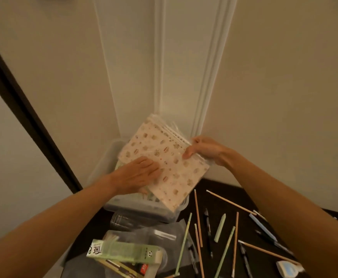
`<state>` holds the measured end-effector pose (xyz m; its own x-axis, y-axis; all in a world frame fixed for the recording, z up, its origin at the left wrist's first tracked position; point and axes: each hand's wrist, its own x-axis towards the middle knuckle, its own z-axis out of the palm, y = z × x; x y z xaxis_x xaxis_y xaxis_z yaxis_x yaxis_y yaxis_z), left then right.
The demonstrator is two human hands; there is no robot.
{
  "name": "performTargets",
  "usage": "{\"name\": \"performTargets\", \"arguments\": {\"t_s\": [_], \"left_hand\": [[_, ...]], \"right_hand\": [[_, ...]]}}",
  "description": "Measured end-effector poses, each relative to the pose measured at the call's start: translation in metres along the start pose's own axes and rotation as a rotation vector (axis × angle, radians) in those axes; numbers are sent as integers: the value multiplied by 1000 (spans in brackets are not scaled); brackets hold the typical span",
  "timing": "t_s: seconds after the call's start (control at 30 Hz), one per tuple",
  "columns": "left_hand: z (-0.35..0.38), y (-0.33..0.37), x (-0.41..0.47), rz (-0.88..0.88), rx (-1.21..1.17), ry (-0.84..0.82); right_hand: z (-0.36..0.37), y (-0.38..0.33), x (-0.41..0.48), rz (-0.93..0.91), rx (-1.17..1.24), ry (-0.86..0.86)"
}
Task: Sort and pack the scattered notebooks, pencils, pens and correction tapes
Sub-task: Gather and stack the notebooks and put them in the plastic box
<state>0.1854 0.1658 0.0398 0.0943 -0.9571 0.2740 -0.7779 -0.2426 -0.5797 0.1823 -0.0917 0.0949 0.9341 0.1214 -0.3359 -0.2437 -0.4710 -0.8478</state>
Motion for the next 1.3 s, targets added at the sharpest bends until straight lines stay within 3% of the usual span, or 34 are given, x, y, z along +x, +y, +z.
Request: {"name": "performTargets", "arguments": {"t_s": [0.2, 0.47, 0.63, 0.8, 0.9, 1.03, 1.13, 1.3], "left_hand": [[20, -5, -4, 10, -23, -29], [49, -17, -24, -55, 0, -76], [65, -23, -27, -214, 2, -45], [86, -15, -23, -412, -44, -47], [100, -11, -22, -474, -85, -94], [107, -9, -25, -585, -170, -191], [108, -5, -20, -731, -311, -301], [103, -7, -7, -924, -528, -468]], "right_hand": [[13, -39, 40, -81, -248, -183], [52, -43, 95, -61, -370, -296], [66, -3, 109, 25, -353, -425], [66, 19, 118, 100, -305, -442], [68, 26, 123, 119, -354, -435], [78, 32, 126, 7, -449, -386], [87, 40, 126, -177, -712, -223], [105, 57, 117, -303, -1017, 37]]}}
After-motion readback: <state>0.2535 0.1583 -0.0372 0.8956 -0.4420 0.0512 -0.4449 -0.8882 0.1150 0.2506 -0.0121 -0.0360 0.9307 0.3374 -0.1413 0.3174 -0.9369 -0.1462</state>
